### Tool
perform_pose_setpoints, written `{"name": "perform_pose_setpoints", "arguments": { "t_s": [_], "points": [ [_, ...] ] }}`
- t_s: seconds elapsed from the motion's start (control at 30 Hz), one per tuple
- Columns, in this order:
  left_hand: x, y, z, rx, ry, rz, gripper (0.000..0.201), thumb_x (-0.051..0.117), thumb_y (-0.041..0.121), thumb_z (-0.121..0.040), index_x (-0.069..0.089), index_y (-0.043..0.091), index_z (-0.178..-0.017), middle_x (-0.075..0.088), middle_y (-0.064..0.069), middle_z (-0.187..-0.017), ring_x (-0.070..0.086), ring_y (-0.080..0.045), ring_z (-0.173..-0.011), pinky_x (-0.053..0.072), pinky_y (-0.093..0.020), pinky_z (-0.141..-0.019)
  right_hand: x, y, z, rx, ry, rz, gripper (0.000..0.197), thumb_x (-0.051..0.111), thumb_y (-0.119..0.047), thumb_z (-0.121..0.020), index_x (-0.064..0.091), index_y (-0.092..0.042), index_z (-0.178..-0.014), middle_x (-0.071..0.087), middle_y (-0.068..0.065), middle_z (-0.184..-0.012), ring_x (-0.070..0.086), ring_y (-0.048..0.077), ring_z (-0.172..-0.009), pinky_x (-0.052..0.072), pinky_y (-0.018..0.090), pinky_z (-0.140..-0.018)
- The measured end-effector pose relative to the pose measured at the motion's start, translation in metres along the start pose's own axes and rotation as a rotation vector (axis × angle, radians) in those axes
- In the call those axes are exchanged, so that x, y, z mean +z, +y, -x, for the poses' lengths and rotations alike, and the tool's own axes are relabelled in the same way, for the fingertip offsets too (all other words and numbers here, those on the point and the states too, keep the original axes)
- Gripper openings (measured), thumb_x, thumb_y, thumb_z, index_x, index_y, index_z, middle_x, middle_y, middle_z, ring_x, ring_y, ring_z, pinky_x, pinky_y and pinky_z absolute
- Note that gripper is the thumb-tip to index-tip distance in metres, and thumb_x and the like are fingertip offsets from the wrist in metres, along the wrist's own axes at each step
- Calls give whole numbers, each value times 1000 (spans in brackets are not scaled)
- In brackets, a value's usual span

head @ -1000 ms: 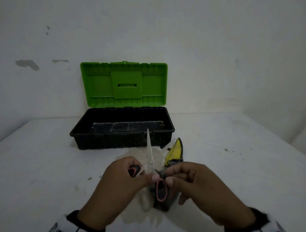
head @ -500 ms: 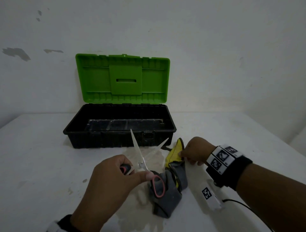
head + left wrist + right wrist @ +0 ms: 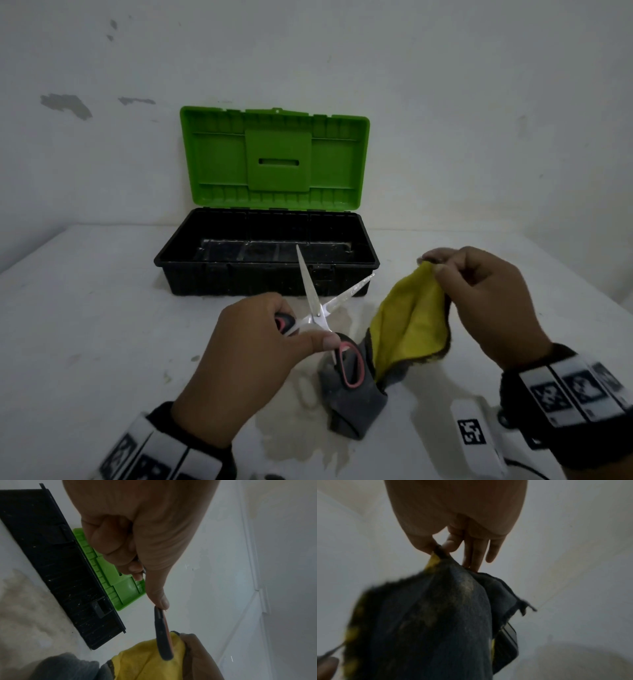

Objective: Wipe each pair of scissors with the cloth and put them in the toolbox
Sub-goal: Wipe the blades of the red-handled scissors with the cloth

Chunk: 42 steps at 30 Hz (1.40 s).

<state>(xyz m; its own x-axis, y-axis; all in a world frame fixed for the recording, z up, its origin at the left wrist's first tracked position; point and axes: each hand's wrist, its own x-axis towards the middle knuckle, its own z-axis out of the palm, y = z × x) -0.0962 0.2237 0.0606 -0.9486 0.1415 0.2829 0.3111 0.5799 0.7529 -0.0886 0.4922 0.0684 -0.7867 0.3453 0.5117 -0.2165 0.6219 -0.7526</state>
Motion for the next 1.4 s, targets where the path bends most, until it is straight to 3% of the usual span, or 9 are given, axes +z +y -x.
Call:
{"name": "perform_pose_setpoints", "arguments": {
  "t_s": [0.1,0.2,0.4,0.53,0.73,0.9,1.07,1.27,1.4],
  "points": [
    [-1,4,2,8,-16,-9,47,79,62,-57,57,22,-67,47,6,-58,38,-5,-50,35,-16,-47,-8,-13,17,-16,19,-73,20,66,-16,-92,66,-14,-72,73,3,-72,70,21,-70,57,38,-61],
    [-1,10,4,16,-5,-6,44,79,59,-61,58,21,-69,47,5,-59,40,-7,-52,32,-15,-49,-8,-27,38,34,-57,-150,17,68,-20,-91,70,-18,-75,69,-1,-65,60,9,-53,48,23,-47],
    [1,22,11,41,1,-6,41,79,56,-65,58,22,-72,47,3,-60,39,-8,-53,31,-17,-50,8,-43,63,245,-295,-513,12,71,-3,-84,75,-14,-81,77,8,-78,70,18,-69,55,23,-60],
    [2,23,14,49,20,-54,44,79,59,-62,59,21,-74,55,-4,-65,41,-10,-54,32,-19,-49,24,-53,71,230,-245,-552,14,77,-5,-80,71,-17,-76,75,12,-77,71,21,-67,55,31,-61],
    [-1,25,19,25,8,-81,41,78,58,-64,56,25,-75,51,4,-64,42,-7,-56,30,-18,-50,38,-61,80,141,-118,-525,18,81,-5,-75,70,-19,-74,75,9,-79,73,27,-73,62,36,-67],
    [-2,28,21,28,-9,-96,38,78,55,-67,55,28,-79,52,9,-68,45,-4,-59,31,-14,-49,48,-64,85,105,-32,-367,20,86,-14,-72,67,-14,-78,72,1,-77,70,16,-69,60,28,-63],
    [-2,28,23,9,-11,-83,36,79,53,-67,54,30,-78,52,10,-69,45,-4,-60,30,-13,-49,53,-61,86,208,-121,-321,18,80,-34,-77,74,-19,-83,75,-1,-74,71,13,-68,59,25,-62],
    [1,26,23,13,-9,-88,37,79,55,-66,53,30,-73,52,8,-66,45,-5,-58,29,-14,-50,51,-66,86,171,-212,-336,26,73,-32,-86,76,-14,-67,70,9,-62,64,23,-58,50,17,-50],
    [-1,26,25,36,-16,-96,39,77,57,-65,51,29,-70,49,7,-61,42,-6,-55,29,-15,-48,49,-67,84,170,-171,-359,27,74,-32,-85,75,-13,-66,68,7,-61,62,17,-54,49,16,-50]
  ]
}}
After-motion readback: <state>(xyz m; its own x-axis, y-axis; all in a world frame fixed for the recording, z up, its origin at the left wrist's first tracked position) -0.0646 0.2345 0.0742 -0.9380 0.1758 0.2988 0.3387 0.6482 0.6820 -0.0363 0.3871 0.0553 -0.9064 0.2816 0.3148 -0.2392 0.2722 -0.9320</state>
